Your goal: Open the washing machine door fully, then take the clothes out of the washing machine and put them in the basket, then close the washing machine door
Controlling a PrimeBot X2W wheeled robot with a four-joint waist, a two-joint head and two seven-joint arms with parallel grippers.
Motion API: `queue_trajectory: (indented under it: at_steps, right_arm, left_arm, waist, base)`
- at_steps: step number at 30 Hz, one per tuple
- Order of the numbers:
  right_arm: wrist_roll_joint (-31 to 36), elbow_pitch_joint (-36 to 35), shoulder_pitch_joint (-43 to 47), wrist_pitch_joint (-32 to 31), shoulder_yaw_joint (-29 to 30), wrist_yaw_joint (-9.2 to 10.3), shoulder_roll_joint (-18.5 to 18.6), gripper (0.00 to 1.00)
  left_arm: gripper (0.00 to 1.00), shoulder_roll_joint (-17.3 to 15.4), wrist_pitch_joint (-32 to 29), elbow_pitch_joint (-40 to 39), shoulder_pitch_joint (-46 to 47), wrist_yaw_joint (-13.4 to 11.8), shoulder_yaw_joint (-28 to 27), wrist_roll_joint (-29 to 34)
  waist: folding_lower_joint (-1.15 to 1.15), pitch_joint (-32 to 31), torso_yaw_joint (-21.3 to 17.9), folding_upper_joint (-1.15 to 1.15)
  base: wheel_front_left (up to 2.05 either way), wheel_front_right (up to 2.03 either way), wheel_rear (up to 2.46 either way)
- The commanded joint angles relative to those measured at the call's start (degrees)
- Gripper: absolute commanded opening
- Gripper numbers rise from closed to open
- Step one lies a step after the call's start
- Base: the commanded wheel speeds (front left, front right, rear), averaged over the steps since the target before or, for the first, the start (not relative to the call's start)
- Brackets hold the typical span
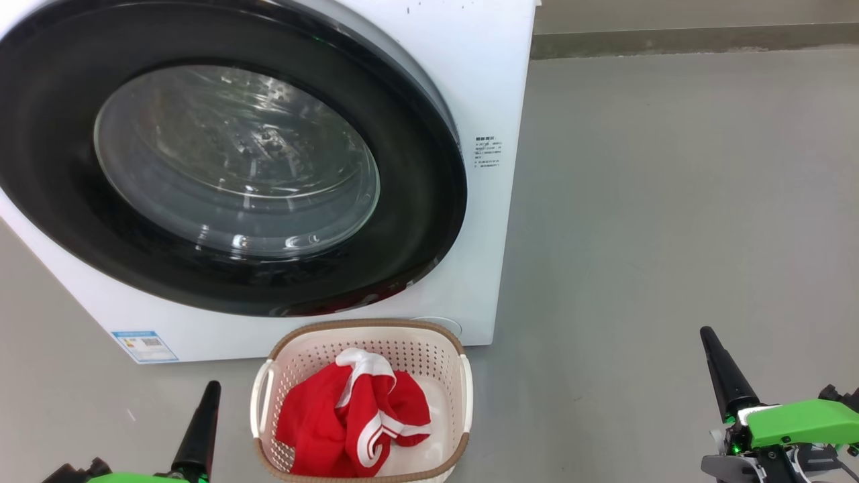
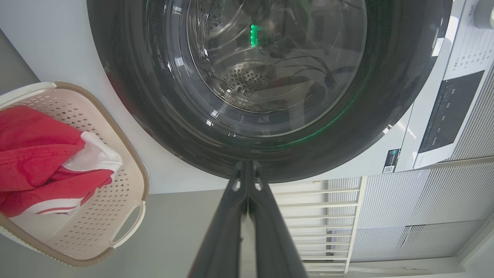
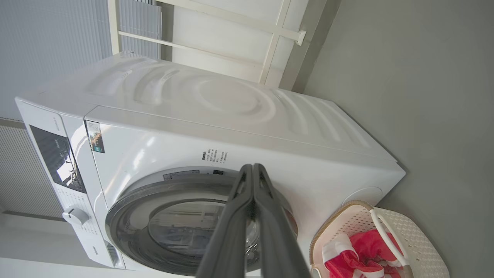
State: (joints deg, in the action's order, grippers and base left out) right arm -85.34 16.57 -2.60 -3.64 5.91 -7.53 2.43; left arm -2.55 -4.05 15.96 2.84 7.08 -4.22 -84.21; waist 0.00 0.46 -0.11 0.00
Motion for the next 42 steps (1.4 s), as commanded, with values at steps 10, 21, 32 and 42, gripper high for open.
queue_trajectory:
  at_steps: [10, 21, 32, 42]
  right_arm:
    - [-6.61, -2.50, -3.45, -2.13, -0.08, 0.04, 0.90, 0.00]
    - [-7.26, -2.58, -3.54, -2.42, 0.09, 0.04, 0.85, 0.00]
    - [-7.19, -2.57, -3.54, -2.49, 0.18, 0.04, 0.79, 0.00]
    - [-7.13, -2.57, -3.55, -2.55, 0.25, 0.04, 0.74, 0.00]
  left_arm:
    - [0.00, -0.34, -2.25, -1.90, 3.26, 0.40, -2.28, -7.14]
    - [0.00, -0.32, -2.46, -1.93, 3.35, 0.41, -2.32, -7.94]
    - [0.00, -0.32, -2.45, -1.93, 3.35, 0.41, -2.31, -7.95]
    - [0.00, -0.32, -2.45, -1.93, 3.35, 0.41, -2.31, -7.95]
  waist:
    - [0.00, -0.25, 0.10, 0.00]
    - [0.00, -0.29, 0.11, 0.00]
    - [0.00, -0.29, 0.11, 0.00]
    - [0.00, -0.29, 0.11, 0.00]
  base:
    - [0.00, 0.00, 0.00]
    - [0.00, 0.00, 0.00]
    - [0.00, 0.00, 0.00]
    - [0.00, 0.00, 0.00]
